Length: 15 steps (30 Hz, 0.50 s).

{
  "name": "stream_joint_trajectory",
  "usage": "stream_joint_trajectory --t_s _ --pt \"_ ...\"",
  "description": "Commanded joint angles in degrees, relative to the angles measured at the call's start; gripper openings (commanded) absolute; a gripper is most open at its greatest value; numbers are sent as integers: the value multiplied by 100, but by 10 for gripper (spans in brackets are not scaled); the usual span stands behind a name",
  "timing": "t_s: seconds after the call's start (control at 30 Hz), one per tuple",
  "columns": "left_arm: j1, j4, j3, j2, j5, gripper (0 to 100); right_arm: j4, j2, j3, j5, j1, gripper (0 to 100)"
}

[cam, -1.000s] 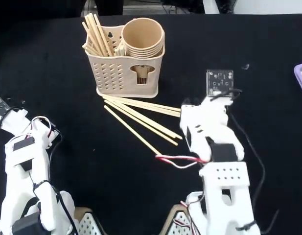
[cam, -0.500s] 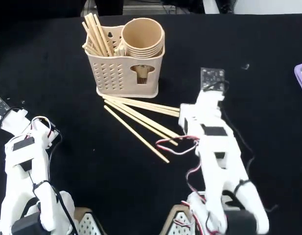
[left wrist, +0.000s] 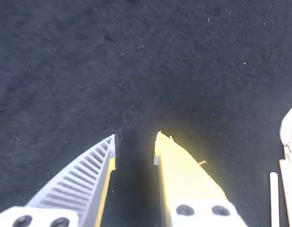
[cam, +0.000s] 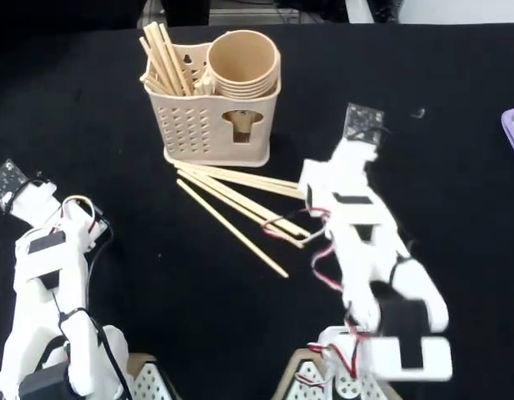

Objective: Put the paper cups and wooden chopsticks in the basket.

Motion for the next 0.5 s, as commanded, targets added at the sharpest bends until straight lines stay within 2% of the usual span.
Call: stream_joint_trajectory --t_s 0.0,0.13,0.27,0.33,0.47 --pt "119 -88 -338 -97 9 145 -132 409 -558 -53 -105 206" --pt "119 -88 -338 -97 9 145 -123 743 -734 -18 -114 123" --pt "119 -88 -338 -97 9 145 352 743 -945 765 -114 37" --pt "119 -88 -338 -97 9 145 659 787 -1138 1002 -114 22" --pt "119 -88 -338 -97 9 145 1029 857 -1385 1002 -97 22"
